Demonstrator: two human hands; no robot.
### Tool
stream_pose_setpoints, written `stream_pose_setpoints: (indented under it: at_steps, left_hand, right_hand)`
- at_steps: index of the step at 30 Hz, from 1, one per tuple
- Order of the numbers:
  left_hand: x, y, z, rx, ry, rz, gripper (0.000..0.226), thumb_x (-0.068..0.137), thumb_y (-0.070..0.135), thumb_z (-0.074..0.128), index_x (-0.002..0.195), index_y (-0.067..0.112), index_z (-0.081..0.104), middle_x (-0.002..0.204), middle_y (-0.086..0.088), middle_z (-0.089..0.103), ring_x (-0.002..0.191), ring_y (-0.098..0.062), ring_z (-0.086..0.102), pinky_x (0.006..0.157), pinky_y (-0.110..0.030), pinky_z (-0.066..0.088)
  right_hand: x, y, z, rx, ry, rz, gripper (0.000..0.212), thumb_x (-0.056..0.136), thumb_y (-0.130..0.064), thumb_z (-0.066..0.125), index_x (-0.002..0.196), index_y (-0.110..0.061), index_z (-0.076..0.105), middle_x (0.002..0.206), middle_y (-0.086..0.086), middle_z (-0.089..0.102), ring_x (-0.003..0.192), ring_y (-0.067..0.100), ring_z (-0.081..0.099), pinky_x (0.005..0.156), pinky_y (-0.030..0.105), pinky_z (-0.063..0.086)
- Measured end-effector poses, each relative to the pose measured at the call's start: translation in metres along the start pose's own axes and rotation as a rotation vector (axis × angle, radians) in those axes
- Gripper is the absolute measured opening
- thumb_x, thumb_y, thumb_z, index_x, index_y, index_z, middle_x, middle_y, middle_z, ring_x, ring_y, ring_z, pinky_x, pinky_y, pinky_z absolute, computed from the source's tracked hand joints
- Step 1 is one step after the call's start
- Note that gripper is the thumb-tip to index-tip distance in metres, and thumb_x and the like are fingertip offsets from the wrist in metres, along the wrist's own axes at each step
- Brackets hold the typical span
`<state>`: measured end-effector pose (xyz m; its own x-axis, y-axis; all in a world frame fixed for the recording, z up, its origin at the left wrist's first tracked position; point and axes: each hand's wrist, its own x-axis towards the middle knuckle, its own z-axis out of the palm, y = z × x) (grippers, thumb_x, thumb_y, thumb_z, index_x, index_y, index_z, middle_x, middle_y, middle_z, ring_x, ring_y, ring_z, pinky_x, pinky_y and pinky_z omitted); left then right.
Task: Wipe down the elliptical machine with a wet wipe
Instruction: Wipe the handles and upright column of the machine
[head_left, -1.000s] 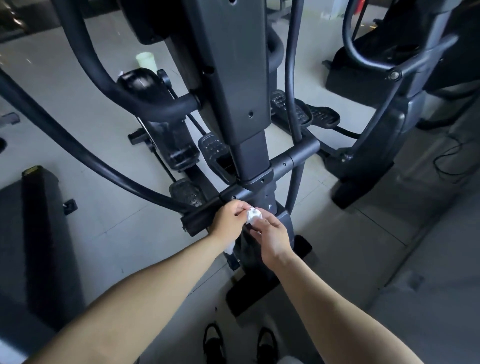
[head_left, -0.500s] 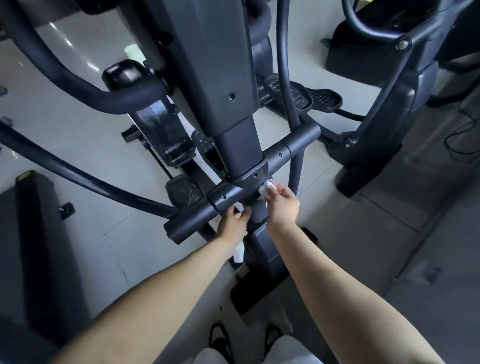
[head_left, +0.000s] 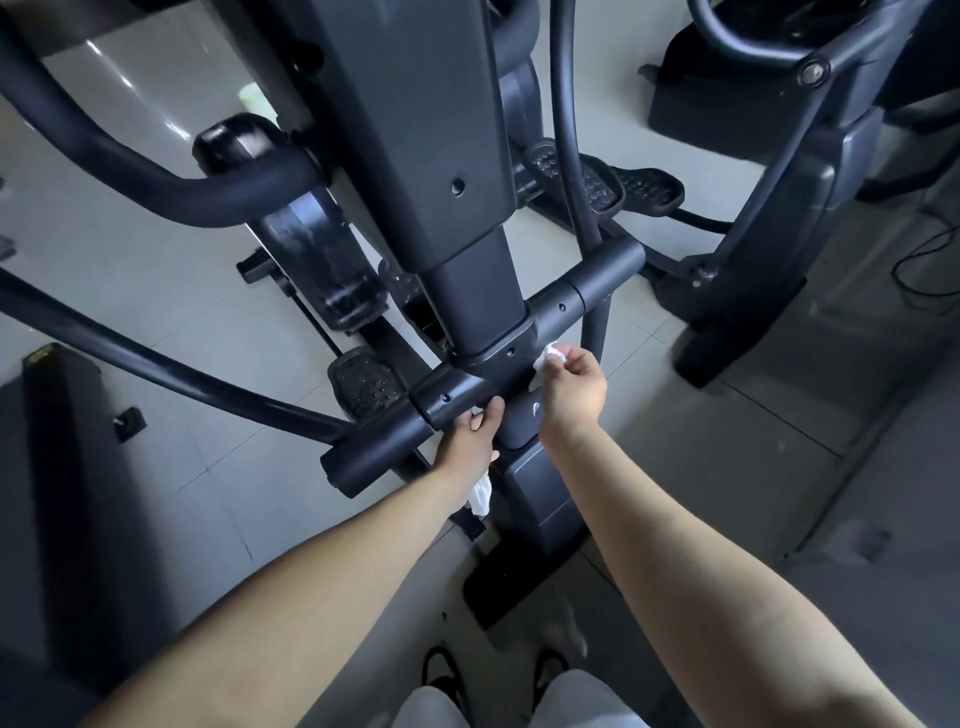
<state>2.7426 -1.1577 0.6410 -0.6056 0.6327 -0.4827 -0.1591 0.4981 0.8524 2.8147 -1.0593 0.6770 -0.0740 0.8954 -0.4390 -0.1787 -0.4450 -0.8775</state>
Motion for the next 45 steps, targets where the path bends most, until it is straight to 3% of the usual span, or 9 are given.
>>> stream_pose_setpoints:
  at_steps: [5,16,24,27,30,32,38,41,45]
  left_hand:
    - [0.007,-0.004,-0.001,-0.072,-0.049,-0.012,0.012,0.101,0.048,0.057,0.112,0.043,0.057,0.114,0.023,0.062,0.113,-0.003,0.059,0.096,-0.043,0.057]
    - [0.005,-0.001,-0.005,-0.030,-0.064,-0.025,0.024,0.101,0.046,0.058,0.123,0.040,0.053,0.111,0.029,0.056,0.104,0.005,0.054,0.092,-0.040,0.058]
    - [0.004,-0.007,-0.011,0.215,-0.013,-0.034,0.036,0.109,0.018,0.046,0.140,0.000,0.050,0.121,-0.013,0.060,0.082,-0.006,0.056,0.063,-0.015,0.047]
    - [0.001,-0.003,-0.008,0.191,-0.043,-0.038,0.031,0.103,0.027,0.055,0.130,0.012,0.055,0.106,-0.002,0.059,0.079,-0.006,0.059,0.064,-0.013,0.050]
    - [0.007,-0.002,-0.007,0.142,-0.046,-0.051,0.051,0.071,0.054,0.057,0.103,0.015,0.061,0.094,-0.011,0.068,0.089,-0.035,0.068,0.078,-0.043,0.056]
    - [0.012,-0.006,-0.008,0.194,-0.037,-0.002,0.027,0.084,0.040,0.059,0.105,0.025,0.062,0.104,-0.014,0.071,0.094,-0.034,0.068,0.083,-0.057,0.058]
    - [0.014,-0.006,-0.006,0.273,-0.054,0.046,0.032,0.101,0.036,0.059,0.132,0.028,0.057,0.104,0.024,0.065,0.105,-0.008,0.063,0.098,-0.047,0.055]
    - [0.019,-0.010,-0.004,0.313,-0.032,0.031,0.039,0.097,0.044,0.062,0.129,0.023,0.058,0.106,0.017,0.068,0.103,-0.008,0.063,0.099,-0.046,0.055]
    - [0.023,-0.013,-0.001,0.329,-0.023,0.023,0.035,0.094,0.047,0.063,0.117,0.021,0.059,0.103,0.008,0.071,0.096,-0.013,0.065,0.096,-0.046,0.056]
  right_hand:
    - [-0.018,0.014,0.004,0.001,-0.031,-0.002,0.012,0.093,-0.002,0.054,0.089,-0.011,0.060,0.066,0.002,0.061,0.055,0.011,0.053,0.059,0.020,0.048]
    - [-0.013,0.001,0.003,0.058,-0.029,-0.026,0.011,0.095,-0.003,0.054,0.096,-0.010,0.061,0.058,-0.008,0.059,0.052,0.009,0.050,0.059,0.023,0.045]
    - [-0.046,0.049,-0.002,-0.198,-0.282,-0.058,0.022,0.090,-0.006,0.058,0.082,-0.026,0.064,0.095,0.020,0.070,0.071,0.019,0.066,0.063,0.032,0.050]
    - [-0.039,0.054,-0.004,-0.212,-0.241,-0.064,0.025,0.091,-0.005,0.061,0.082,-0.027,0.066,0.101,0.018,0.069,0.078,0.022,0.069,0.052,0.035,0.054]
    - [-0.034,0.064,-0.008,-0.132,-0.116,-0.009,0.022,0.088,-0.007,0.062,0.082,-0.028,0.067,0.102,0.009,0.073,0.089,0.024,0.072,0.074,0.039,0.062]
    - [-0.027,0.069,-0.007,-0.033,-0.038,0.051,0.020,0.088,-0.008,0.060,0.082,-0.026,0.067,0.095,0.005,0.076,0.089,0.022,0.073,0.086,0.036,0.059]
    - [0.001,0.057,-0.003,0.046,0.114,0.128,0.017,0.093,-0.007,0.050,0.088,-0.017,0.063,0.075,-0.003,0.069,0.062,0.009,0.060,0.061,0.020,0.051]
    - [0.015,0.065,-0.011,0.032,0.206,0.251,0.018,0.090,-0.006,0.049,0.082,-0.019,0.059,0.083,0.000,0.068,0.069,0.013,0.060,0.079,0.030,0.056]
    - [0.006,0.080,-0.016,-0.014,0.178,0.329,0.015,0.091,-0.003,0.053,0.088,-0.015,0.060,0.085,0.002,0.069,0.062,0.010,0.059,0.052,0.010,0.045]
